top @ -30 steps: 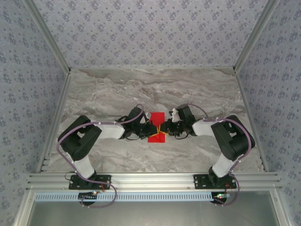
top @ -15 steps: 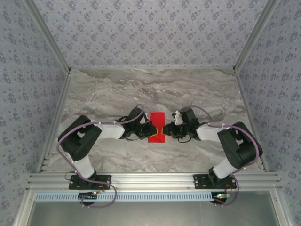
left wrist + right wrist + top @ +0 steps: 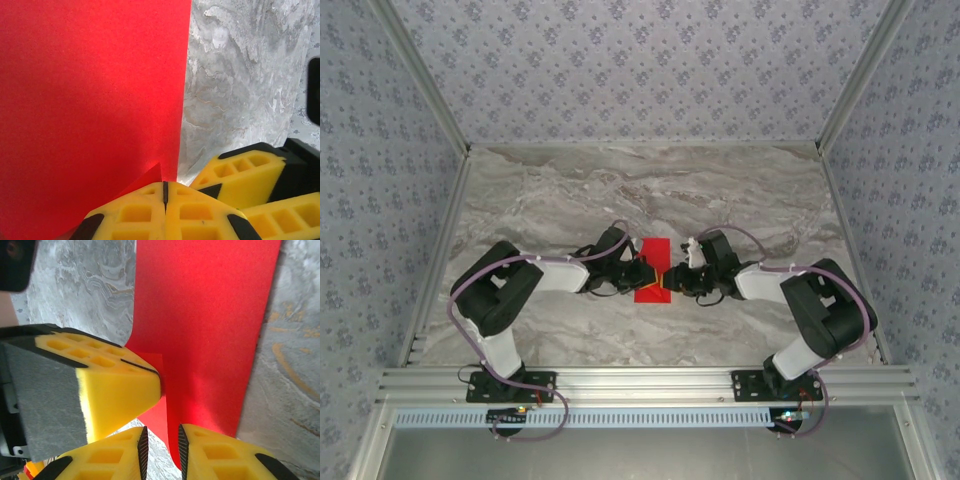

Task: Fold a paper plane with a square sheet of paper (pick it up from the middle)
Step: Fold the triangle a second time at the center of the table.

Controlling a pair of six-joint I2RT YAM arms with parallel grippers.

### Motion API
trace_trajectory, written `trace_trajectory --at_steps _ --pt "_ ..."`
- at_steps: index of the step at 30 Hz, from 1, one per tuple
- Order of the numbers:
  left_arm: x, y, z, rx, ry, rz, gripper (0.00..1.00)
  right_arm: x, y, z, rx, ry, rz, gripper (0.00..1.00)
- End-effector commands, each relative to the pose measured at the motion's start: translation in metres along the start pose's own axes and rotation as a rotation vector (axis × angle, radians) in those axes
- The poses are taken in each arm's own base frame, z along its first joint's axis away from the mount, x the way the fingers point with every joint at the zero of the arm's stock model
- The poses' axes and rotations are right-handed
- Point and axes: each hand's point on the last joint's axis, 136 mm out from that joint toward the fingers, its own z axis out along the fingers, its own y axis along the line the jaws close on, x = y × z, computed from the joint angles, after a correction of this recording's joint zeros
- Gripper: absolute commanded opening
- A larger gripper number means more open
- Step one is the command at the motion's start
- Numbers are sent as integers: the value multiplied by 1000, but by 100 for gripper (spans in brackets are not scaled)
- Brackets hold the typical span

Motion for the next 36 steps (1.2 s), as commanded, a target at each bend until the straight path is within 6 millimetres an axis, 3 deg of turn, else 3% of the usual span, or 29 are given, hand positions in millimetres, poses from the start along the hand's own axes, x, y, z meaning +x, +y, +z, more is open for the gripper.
trace_trajectory --at_steps 1,10,14,22,28,36 --pt "-11 -12 0 24 -30 33 0 3 4 6 -6 30 -41 27" --pt "-11 -12 -1 23 -33 32 0 6 3 15 -15 55 -41 23" --pt "-12 -15 -2 29 -36 34 0 7 0 15 -3 53 -37 15" --pt "-18 -21 -23 32 -80 34 0 4 -4 13 4 37 -24 9" --pt "-10 -13 -31 29 -82 19 2 1 -5 11 -2 20 -15 9" --pt "4 4 -20 11 -40 -14 0 0 -5 9 -11 14 -7 9"
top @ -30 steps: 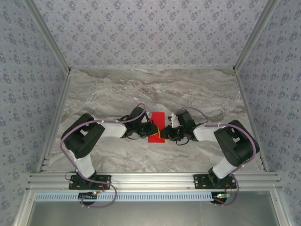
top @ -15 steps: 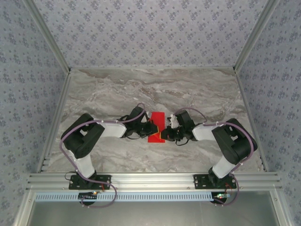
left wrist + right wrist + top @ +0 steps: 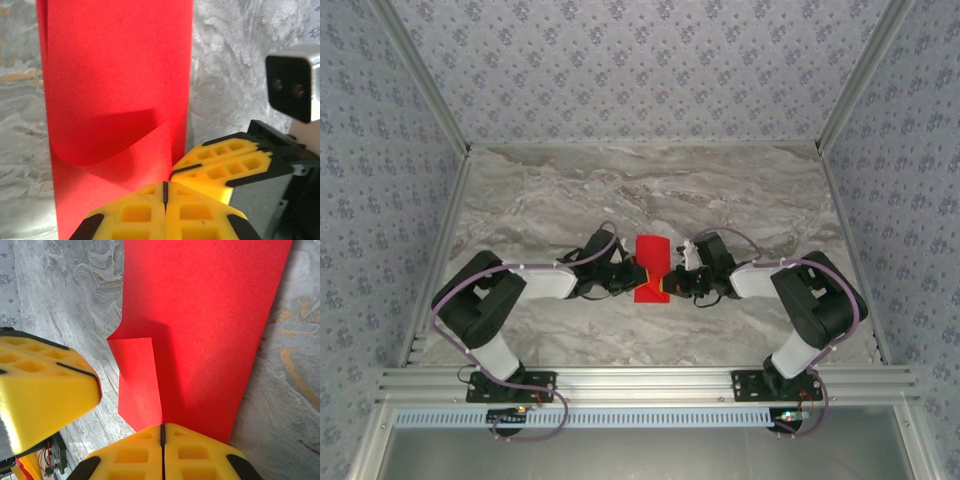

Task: Fold a paper plane with a square sheet of paper (pick it up from the middle)
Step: Fold the triangle a second time at the center of the table.

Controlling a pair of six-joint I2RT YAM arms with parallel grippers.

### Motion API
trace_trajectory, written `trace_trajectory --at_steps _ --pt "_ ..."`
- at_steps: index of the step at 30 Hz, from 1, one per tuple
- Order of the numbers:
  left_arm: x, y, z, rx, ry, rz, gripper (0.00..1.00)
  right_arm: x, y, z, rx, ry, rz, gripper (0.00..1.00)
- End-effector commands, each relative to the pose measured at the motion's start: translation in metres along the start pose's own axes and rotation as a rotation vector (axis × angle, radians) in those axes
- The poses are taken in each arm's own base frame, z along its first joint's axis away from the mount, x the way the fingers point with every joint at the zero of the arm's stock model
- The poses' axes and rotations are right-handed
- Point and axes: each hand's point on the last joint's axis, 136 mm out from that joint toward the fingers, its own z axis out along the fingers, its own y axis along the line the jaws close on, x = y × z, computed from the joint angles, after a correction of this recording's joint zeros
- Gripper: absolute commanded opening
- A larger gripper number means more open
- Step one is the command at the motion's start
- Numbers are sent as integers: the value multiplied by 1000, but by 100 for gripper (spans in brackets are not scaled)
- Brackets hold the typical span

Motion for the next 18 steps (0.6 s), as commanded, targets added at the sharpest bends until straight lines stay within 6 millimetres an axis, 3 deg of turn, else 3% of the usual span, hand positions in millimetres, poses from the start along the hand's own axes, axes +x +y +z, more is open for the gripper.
trace_trajectory --at_steps 1,9,18 --pt "2 -2 6 10 12 4 0 -2 1 -2 -12 -11 8 9" --pt "0 4 15 -9 19 2 0 -4 5 -6 -17 -23 3 17" --pt "0 3 15 -8 21 6 0 -29 16 -13 -15 -77 -35 31"
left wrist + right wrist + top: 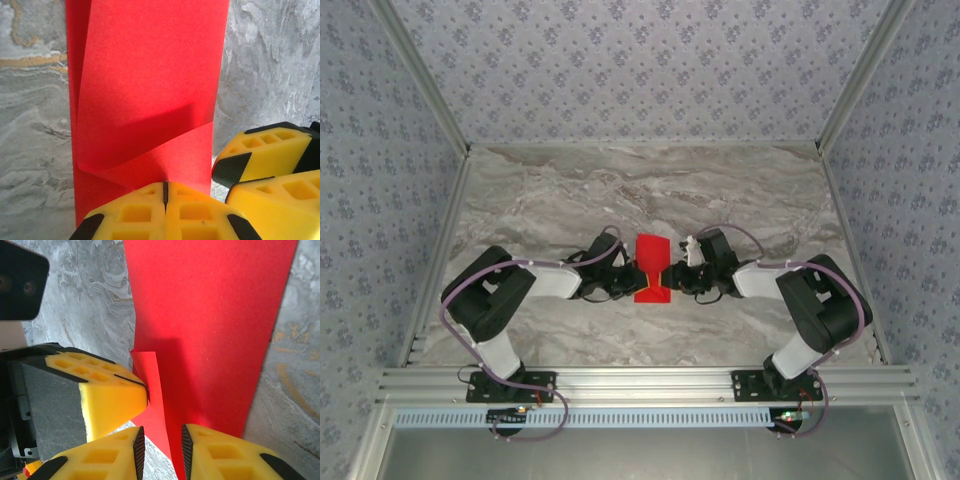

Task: Fold a paper plane with a square sheet of paper (pick it up from the middle)
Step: Fold the triangle a second time at the center of the table.

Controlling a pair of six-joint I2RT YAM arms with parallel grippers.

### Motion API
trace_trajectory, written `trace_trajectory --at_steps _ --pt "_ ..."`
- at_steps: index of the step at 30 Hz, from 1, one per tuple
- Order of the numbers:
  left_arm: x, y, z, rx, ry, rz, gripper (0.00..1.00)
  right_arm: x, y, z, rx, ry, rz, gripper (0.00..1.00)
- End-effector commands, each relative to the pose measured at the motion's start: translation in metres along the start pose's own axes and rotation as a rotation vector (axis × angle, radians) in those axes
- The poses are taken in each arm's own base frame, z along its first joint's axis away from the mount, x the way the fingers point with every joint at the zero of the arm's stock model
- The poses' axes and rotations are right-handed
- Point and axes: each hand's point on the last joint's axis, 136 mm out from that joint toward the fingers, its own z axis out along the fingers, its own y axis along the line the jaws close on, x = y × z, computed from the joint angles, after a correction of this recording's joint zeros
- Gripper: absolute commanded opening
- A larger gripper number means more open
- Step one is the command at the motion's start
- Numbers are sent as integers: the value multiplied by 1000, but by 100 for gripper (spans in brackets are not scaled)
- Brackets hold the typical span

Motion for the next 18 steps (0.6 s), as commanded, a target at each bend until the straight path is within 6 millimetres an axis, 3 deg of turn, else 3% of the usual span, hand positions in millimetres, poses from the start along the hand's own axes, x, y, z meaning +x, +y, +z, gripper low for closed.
trace_trajectory --at_steps 1,18 --pt "-5 -12 3 28 -4 25 0 -18 10 -2 -1 -30 -46 32" --pt "-4 -14 0 32 -4 30 0 -34 9 16 -10 36 -95 28"
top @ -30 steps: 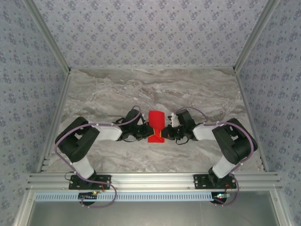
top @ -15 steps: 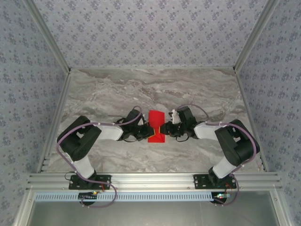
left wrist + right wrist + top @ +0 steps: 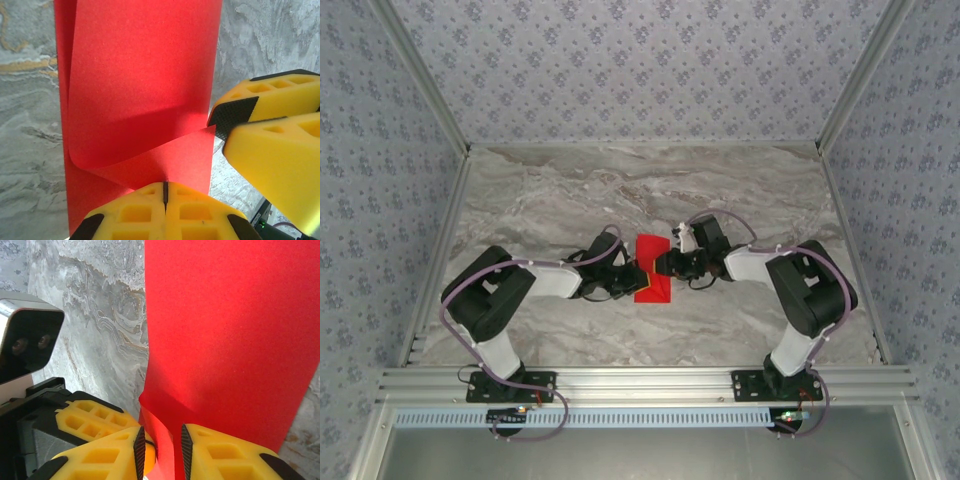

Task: Fold a paper plane with a square sheet of paper (pick it up from the middle)
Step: Fold the triangle a second time at the center of the table.

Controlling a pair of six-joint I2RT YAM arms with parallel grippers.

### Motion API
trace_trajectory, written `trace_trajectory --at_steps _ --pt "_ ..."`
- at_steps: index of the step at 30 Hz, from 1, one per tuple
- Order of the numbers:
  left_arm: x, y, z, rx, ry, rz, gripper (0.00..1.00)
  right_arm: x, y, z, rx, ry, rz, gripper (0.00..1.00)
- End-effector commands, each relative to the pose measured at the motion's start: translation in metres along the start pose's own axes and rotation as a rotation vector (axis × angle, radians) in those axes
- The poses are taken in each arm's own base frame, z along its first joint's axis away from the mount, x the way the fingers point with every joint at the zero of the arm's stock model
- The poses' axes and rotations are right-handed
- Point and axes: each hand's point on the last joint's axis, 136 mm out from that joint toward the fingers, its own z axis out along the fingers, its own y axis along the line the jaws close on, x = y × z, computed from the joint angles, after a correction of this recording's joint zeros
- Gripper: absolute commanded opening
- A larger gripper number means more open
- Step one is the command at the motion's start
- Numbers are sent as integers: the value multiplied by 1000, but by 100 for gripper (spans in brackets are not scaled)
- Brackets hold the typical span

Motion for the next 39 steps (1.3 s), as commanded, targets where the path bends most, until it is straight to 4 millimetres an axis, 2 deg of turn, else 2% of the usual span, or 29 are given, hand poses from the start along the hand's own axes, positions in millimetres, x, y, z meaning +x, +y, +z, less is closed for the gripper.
trace_trajectory --at_steps 1,6,16,25,39 --pt "-3 -12 1 27 -3 28 0 0 4 2 -27 36 -22 26" --pt "-5 -15 -1 32 -6 32 0 3 1 4 -15 61 -27 15" --pt "-6 -24 -5 53 -10 51 0 0 -5 -5 17 41 -33 6" --pt "-3 -51 -7 127 17 133 3 -7 -22 -18 57 -14 -10 5" --pt "-11 -56 8 109 28 131 4 -7 -30 -19 66 -15 7 5"
